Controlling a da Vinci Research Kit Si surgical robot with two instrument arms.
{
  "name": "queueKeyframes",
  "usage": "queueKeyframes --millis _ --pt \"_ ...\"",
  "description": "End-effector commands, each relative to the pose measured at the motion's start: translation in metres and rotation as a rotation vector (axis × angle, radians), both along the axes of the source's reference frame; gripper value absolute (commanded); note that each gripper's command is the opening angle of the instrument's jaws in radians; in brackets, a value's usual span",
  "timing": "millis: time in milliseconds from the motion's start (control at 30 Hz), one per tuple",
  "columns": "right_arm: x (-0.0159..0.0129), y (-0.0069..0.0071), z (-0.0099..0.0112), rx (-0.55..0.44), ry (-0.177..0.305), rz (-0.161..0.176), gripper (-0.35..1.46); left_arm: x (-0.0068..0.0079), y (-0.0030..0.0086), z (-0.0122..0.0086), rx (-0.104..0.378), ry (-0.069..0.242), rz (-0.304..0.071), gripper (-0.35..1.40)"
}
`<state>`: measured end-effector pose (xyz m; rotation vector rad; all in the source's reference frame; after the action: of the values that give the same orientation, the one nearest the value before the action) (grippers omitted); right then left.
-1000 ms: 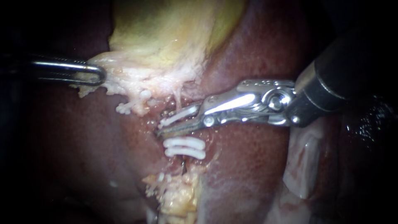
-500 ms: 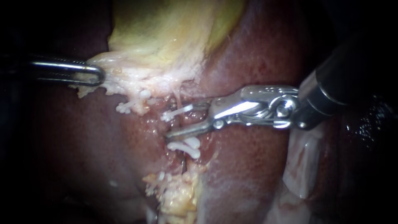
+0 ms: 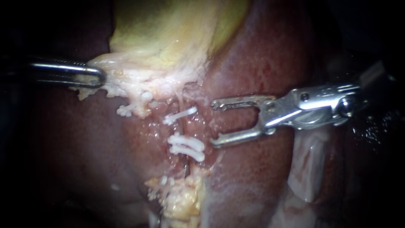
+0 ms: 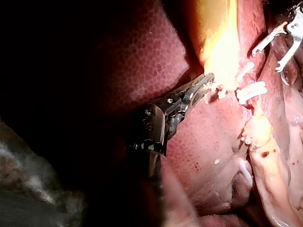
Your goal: Going back third clip right tube
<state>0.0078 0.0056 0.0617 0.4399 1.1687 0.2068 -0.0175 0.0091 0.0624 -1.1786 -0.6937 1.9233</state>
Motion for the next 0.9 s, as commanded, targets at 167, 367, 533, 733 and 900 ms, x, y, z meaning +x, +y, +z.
queueKeyframes --millis 167,367,533,733,900 --pt "-0.0022 0.0000 -0.0009 -0.016 0.008 -0.012 0.50 0.0000 0.0000 0.0000 0.000 0.000 0.000 -0.35" --pt "-0.0032 -0.0002 -0.0011 -0.016 0.011 -0.017 0.50 -0.0002 0.0001 0.0001 0.000 0.001 -0.001 -0.35" --pt "-0.0034 -0.0003 -0.0012 -0.016 0.012 -0.018 0.50 -0.0012 0.0000 0.0005 -0.001 0.002 -0.003 -0.35" --pt "-0.0034 -0.0004 -0.0013 -0.016 0.012 -0.018 0.50 -0.0031 -0.0003 0.0017 -0.003 0.001 0.004 -0.35" --pt "-0.0034 -0.0005 -0.0013 -0.016 0.012 -0.019 0.50 -0.0046 -0.0007 0.0030 -0.009 -0.003 0.012 -0.35"
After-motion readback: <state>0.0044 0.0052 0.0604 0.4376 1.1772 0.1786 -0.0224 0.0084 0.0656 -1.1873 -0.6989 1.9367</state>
